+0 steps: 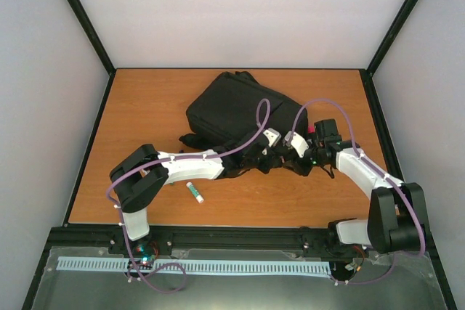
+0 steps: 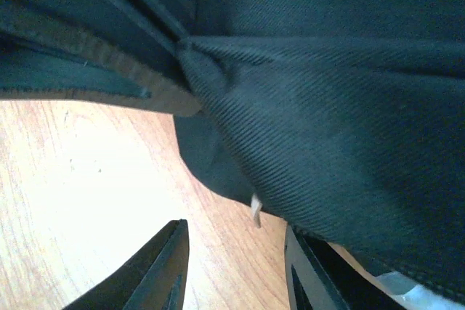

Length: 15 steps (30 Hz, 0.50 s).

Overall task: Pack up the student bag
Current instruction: Zip the student bag at the center of the board.

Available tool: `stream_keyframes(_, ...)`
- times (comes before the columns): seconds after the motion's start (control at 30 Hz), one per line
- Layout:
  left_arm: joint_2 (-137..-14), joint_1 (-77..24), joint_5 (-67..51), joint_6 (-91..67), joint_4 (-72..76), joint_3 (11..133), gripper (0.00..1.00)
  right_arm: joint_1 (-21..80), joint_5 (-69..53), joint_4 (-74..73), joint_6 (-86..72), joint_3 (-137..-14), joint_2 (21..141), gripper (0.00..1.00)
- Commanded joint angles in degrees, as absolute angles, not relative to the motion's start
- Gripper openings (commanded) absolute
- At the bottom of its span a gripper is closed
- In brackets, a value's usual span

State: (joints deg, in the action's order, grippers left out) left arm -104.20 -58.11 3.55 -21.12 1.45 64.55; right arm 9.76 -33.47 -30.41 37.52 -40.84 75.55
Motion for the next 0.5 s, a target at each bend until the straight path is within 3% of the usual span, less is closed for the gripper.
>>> stream_keyframes(0.0, -103.85, -57.73, 1.67, -24.04, 6.33, 66.1, 0.01, 10.2, -33.43, -32.4, 40.68, -40.16, 73.91, 0.37)
stream_keyframes(0.47, -104.66, -57.74, 0.27, -28.96, 5.03, 68.01, 0.01, 10.46, -33.7, -26.76, 38.45, -39.81, 75.75, 0.3)
